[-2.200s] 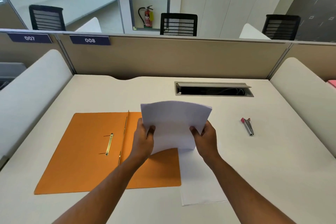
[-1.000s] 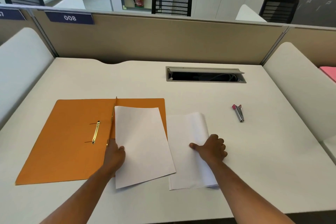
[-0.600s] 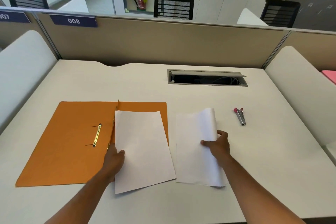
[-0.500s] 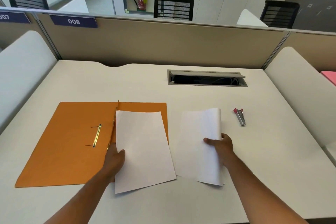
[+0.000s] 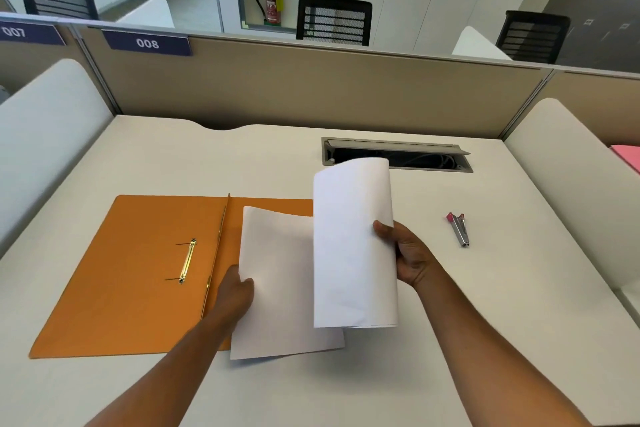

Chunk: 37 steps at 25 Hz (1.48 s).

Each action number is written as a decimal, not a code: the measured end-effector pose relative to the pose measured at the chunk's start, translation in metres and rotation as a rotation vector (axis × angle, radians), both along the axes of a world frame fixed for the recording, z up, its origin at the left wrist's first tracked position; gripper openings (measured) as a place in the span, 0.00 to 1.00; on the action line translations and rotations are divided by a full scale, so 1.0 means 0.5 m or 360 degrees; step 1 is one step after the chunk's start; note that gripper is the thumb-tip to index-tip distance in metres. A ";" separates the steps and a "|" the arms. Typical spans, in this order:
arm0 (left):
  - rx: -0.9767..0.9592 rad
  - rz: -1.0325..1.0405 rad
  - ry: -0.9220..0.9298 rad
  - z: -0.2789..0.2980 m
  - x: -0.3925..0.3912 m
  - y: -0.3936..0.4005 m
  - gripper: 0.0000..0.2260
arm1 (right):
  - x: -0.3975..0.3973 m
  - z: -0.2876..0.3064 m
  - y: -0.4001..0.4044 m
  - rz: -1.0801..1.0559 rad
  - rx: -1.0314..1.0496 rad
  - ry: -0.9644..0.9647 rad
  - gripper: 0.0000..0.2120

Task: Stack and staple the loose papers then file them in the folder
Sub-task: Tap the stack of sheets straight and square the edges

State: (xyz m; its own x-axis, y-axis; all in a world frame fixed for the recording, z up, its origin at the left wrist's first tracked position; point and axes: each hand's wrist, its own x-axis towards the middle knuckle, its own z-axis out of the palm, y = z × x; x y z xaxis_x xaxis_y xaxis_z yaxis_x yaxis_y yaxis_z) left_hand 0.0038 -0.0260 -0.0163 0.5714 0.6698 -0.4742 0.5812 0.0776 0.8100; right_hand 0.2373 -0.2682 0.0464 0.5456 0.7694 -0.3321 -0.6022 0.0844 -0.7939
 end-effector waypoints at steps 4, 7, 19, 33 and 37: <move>-0.0077 0.0069 -0.0030 0.021 0.013 -0.019 0.21 | -0.037 0.002 0.080 0.0061 -0.0332 -0.0142 0.29; -0.0247 0.0163 -0.0117 0.033 0.026 -0.037 0.29 | -0.084 -0.044 0.115 -0.0170 -0.0855 -0.0438 0.29; 0.0056 0.0045 -0.0630 0.058 0.006 -0.031 0.12 | -0.119 -0.065 0.103 -0.0334 -0.0891 -0.0773 0.40; 0.0401 -0.0098 -0.1210 0.173 0.014 -0.097 0.19 | -0.180 0.018 0.044 -0.0667 -0.0502 -0.1204 0.18; 0.0293 -0.0076 -0.1088 0.137 0.008 -0.102 0.20 | -0.192 -0.011 0.050 -0.0626 -0.0653 -0.1227 0.11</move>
